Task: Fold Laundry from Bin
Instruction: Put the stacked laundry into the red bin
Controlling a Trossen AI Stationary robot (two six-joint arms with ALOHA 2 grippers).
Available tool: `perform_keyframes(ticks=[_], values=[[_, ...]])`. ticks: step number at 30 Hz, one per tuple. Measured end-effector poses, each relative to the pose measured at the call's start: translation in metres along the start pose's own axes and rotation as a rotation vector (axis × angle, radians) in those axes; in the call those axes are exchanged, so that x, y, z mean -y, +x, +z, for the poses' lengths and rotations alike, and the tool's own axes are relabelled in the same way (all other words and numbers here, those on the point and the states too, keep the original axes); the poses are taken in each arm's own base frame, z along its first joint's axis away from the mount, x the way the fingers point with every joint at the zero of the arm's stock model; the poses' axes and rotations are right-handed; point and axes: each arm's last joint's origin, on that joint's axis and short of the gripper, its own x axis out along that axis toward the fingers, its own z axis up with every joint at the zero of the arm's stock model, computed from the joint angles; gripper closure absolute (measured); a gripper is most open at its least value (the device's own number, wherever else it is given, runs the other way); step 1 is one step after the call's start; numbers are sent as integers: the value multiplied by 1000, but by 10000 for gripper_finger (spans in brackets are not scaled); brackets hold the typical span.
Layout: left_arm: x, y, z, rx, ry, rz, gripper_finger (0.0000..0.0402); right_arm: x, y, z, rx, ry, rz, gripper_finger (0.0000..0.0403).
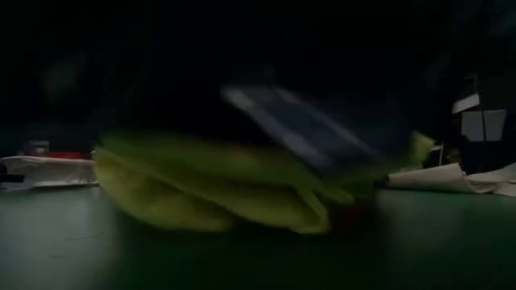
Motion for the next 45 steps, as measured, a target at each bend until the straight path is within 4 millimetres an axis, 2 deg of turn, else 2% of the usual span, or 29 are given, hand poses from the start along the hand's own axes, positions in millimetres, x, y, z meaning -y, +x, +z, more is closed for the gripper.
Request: perform_keyframes(ticks=[9, 18, 25, 36, 45], values=[[14, -29, 11, -20, 5, -12, 397, -8, -1, 10, 110, 8, 66, 394], [16, -33, 15, -35, -10, -28, 397, -11, -2, 15, 157, 23, 91, 394], [23, -51, 30, -8, -20, -64, 397, -12, -9, 27, 232, 29, 104, 394], [23, -72, 55, 83, -25, -81, 397, 3, -24, 60, 315, 13, 89, 394], [25, -80, 79, 13, 58, 89, 397, 15, -21, 84, 271, -63, 31, 394]])
